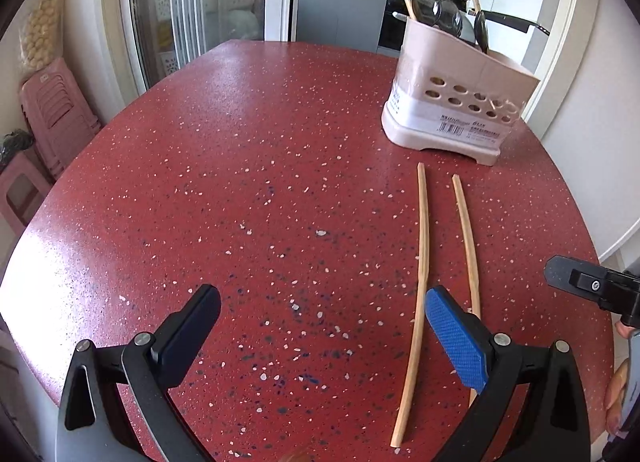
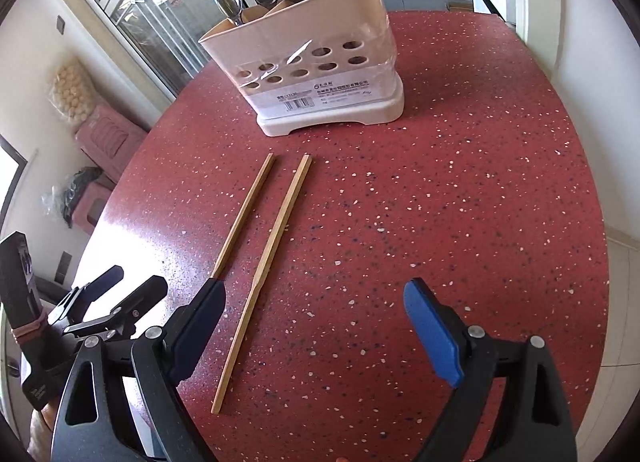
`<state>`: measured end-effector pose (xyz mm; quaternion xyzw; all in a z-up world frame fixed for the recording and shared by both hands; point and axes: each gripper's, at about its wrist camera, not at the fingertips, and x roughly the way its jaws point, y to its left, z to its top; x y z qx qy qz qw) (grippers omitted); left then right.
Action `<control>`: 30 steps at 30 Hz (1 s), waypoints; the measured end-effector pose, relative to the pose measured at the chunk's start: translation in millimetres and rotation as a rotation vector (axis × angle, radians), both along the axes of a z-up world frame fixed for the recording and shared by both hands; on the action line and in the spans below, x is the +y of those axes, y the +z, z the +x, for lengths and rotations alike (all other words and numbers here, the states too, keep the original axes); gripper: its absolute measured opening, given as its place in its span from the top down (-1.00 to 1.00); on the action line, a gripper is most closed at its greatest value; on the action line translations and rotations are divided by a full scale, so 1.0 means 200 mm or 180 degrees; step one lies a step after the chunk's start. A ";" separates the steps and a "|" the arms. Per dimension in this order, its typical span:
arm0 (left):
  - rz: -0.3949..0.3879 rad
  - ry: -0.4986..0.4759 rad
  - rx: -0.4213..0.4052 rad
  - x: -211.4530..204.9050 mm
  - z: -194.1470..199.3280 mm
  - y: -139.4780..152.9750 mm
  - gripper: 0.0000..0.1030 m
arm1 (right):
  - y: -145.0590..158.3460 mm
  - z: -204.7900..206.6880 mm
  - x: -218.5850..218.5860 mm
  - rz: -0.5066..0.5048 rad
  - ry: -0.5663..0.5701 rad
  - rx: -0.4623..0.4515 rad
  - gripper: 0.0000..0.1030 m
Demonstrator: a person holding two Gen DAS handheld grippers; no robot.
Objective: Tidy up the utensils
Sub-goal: 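Move both open tools back above the two remaining wooden chopsticks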
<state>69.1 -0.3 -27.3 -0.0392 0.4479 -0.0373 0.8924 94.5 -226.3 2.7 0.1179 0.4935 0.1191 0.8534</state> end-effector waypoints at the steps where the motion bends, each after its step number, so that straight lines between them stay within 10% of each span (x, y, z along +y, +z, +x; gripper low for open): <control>1: 0.0002 0.0001 0.0009 0.00 0.00 0.00 -1.00 | 0.00 0.00 0.00 0.0005 -0.0003 -0.0005 -0.80; 30: 0.0192 0.0027 0.0151 0.07 0.04 -0.04 -1.00 | -0.13 0.19 0.25 -0.0340 0.0083 0.0761 -0.80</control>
